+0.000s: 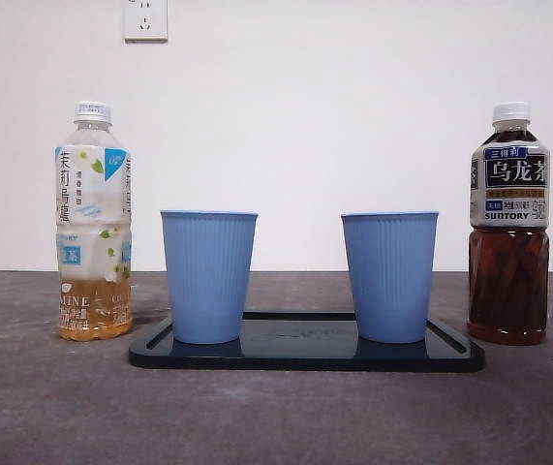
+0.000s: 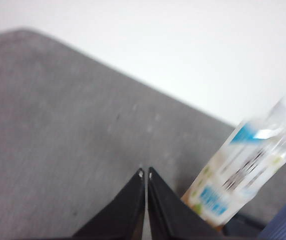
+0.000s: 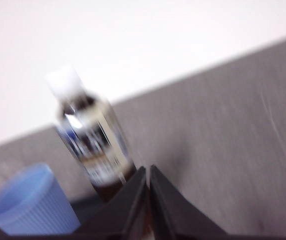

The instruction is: Pour the drink into the cup

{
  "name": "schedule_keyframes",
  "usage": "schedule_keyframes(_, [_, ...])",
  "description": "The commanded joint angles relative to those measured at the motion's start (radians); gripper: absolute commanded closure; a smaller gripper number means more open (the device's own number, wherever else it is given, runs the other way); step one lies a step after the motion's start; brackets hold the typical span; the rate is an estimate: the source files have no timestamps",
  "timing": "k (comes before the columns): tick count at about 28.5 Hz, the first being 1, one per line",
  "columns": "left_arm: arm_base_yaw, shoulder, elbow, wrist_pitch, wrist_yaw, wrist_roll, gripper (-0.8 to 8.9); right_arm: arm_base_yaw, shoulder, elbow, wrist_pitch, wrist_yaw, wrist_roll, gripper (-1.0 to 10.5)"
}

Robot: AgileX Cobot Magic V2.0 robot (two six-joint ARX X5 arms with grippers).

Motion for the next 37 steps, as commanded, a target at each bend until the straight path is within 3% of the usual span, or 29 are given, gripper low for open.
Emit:
schedule_keyframes(1, [0.002,0.021,0.083,-0.035,0.003,-0.017,8.03,-0.002,0.000,0.068,0.014,0.001,0.018,9.4])
schedule_keyframes(10, [0.002,0.185,0.372,-0.170,0.067,0.080,8.04,-0.002,0.126,0.326,-0.105,-0.012,-0.043,9.4])
schedule_keyframes(20, [0.001,0.444,0.586,-0.415,0.372,0.310,8.04,0.000,0.388,0.615,-0.445,-0.174,-0.251,9.4])
schedule_keyframes(26, [-0.021,0.556,0.646,-0.555,0.525,0.410,8.04,0.018,0.500,0.692,-0.668,-0.257,-0.351,9.4])
schedule_keyframes(37, [-0.111,0.599,0.669,-0.680,0.551,0.497,8.00,0.153,0.521,0.698,-0.882,-0.258,-0.424,9.4])
